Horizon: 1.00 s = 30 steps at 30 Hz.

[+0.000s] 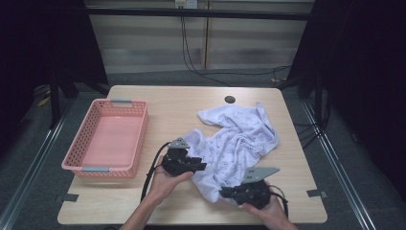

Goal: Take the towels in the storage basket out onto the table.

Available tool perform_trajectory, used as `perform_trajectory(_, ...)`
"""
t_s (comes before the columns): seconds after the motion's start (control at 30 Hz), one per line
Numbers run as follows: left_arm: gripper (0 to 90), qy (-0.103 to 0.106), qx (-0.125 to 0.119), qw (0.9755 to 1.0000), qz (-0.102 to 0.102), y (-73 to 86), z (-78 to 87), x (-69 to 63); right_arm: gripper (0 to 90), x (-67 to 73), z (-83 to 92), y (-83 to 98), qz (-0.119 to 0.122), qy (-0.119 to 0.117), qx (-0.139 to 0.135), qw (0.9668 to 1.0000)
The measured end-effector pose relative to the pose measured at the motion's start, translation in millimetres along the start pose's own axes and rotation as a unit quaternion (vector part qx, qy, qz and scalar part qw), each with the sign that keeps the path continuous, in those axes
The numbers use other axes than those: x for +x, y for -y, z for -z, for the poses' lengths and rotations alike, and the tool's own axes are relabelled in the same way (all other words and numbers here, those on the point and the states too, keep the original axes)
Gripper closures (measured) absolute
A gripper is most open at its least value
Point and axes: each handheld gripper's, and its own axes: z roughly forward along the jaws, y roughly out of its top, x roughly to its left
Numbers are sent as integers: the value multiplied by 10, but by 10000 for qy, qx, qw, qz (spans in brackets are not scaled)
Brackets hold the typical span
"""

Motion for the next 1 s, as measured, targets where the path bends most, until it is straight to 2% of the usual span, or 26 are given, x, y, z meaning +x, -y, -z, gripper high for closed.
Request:
perform_trajectory(0.1, 580, -100, -102, 9999, 95, 30, 98, 68, 862, -211, 284, -57, -258, 300, -383, 9985)
perform_trajectory(0.13, 567, -100, -102, 9999, 95, 30, 98, 68, 862, -211, 284, -57, -258, 300, -383, 9985)
perform_trajectory(0.17, 563, -156, -151, 9996, 166, 67, 141, 136, 860, -411, 453, -65, -356, 633, -439, 9964)
perform_trajectory(0.23, 561, -261, -200, 9990, 288, 120, 159, 213, 858, -603, 528, -35, -553, 789, -429, 9944)
perform_trajectory(0.27, 558, -261, -200, 9990, 288, 120, 159, 213, 858, -716, 551, -1, -614, 944, -374, 9929)
perform_trajectory(0.3, 556, -514, -94, 9983, 243, 184, 143, 293, 855, -826, 562, 39, -765, 1014, -334, 9913)
perform_trajectory(0.33, 555, -514, -94, 9983, 243, 184, 143, 293, 855, -826, 562, 39, -765, 1014, -334, 9913)
perform_trajectory(0.37, 555, -655, 1, 9976, 209, 224, 116, 339, 853, -933, 562, 87, -902, 1034, -291, 9901)
perform_trajectory(0.4, 552, -695, 123, 9973, 201, 250, 93, 384, 850, -1037, 547, 150, -992, 1173, -207, 9879)
perform_trajectory(0.47, 545, -904, 255, 9954, 186, 296, 62, 466, 839, -1162, 499, 257, -1069, 1286, 21, 9859)
perform_trajectory(0.5, 560, -847, 322, 9955, 274, 332, 47, 516, 810, -1233, 456, 338, -1128, 1426, 335, 9828)
perform_trajectory(0.57, 607, -819, 433, 9956, 157, 356, 21, 494, 730, -1255, 439, 378, -1122, 1509, 416, 9813)
perform_trajectory(0.6, 614, -819, 433, 9956, 157, 356, 21, 494, 730, -1255, 439, 378, -1122, 1509, 416, 9813)
perform_trajectory(0.63, 614, -756, 472, 9960, 64, 356, 4, 447, 623, -1228, 474, 357, -1118, 1583, 316, 9805)
perform_trajectory(0.7, 604, -736, 481, 9961, -3, 359, -12, 410, 576, -1193, 541, 313, -1108, 1599, 139, 9808)
perform_trajectory(0.8, 584, -651, 472, 9967, -57, 355, 16, 369, 561, -1103, 665, 230, -1035, 1633, -200, 9809)
perform_trajectory(0.87, 580, -601, 344, 9976, -83, 337, 69, 362, 595, -1038, 702, 183, -991, 1489, -367, 9832)
perform_trajectory(0.93, 573, -529, 148, 9985, -21, 310, 104, 355, 591, -980, 654, 147, -917, 1358, -348, 9859)
perform_trajectory(0.97, 562, -493, 131, 9987, -26, 296, 103, 349, 576, -959, 606, 132, -847, 1277, -321, 9877)
perform_trajectory(1.0, 543, -493, 131, 9987, -26, 296, 103, 349, 576, -959, 606, 132, -847, 1277, -321, 9877)
